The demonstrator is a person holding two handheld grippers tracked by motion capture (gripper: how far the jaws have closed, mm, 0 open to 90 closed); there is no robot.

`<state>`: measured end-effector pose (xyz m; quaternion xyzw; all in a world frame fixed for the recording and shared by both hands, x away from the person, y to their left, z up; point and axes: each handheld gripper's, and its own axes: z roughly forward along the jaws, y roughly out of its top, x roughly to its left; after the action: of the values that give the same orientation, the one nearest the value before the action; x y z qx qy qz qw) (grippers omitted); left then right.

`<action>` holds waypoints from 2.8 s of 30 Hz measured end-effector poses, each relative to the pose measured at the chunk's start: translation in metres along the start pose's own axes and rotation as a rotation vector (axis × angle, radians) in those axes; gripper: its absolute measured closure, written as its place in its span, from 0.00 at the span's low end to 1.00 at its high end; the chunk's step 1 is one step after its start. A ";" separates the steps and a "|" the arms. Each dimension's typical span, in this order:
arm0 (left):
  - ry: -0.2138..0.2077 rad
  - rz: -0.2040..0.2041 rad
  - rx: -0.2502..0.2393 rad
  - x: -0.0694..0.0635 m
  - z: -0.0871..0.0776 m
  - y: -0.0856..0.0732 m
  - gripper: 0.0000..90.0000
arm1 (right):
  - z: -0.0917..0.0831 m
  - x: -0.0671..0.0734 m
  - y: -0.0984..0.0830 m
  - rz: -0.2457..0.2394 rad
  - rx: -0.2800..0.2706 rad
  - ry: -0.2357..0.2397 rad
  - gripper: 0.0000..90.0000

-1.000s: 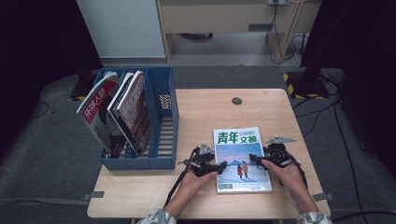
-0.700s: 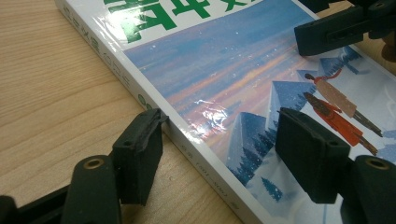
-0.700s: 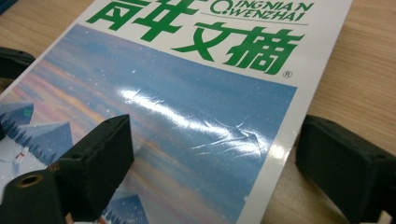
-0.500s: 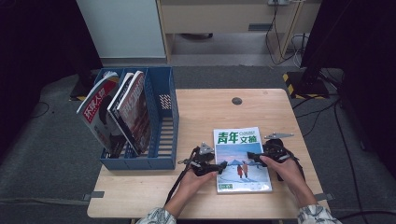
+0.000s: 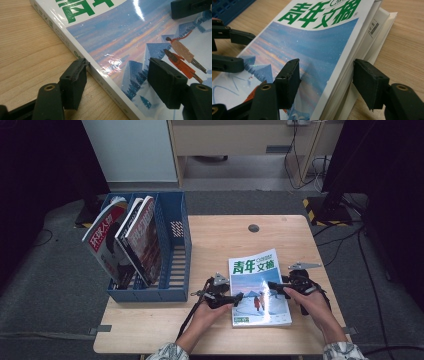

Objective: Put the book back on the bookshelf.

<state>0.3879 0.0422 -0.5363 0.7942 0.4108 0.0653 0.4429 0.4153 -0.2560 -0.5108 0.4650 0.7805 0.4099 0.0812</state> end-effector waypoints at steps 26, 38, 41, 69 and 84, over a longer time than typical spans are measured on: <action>0.003 -0.003 -0.001 0.000 0.000 0.000 0.35 | 0.012 0.010 0.002 0.003 0.032 0.026 0.53; 0.005 -0.005 -0.001 -0.001 0.000 0.000 0.35 | 0.011 0.018 0.005 -0.012 0.033 0.007 0.64; 0.006 -0.005 -0.001 -0.001 0.000 0.000 0.35 | 0.012 0.019 0.006 -0.003 0.039 -0.010 0.61; 0.017 -0.020 -0.008 -0.007 -0.002 -0.004 0.37 | 0.006 0.019 0.008 -0.006 0.005 0.062 0.75; -0.014 0.002 0.021 -0.015 -0.001 -0.004 0.35 | -0.007 0.024 0.006 -0.041 0.034 0.041 0.76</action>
<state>0.3753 0.0332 -0.5344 0.7998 0.4075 0.0557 0.4372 0.4026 -0.2400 -0.4954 0.4416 0.7983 0.4043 0.0656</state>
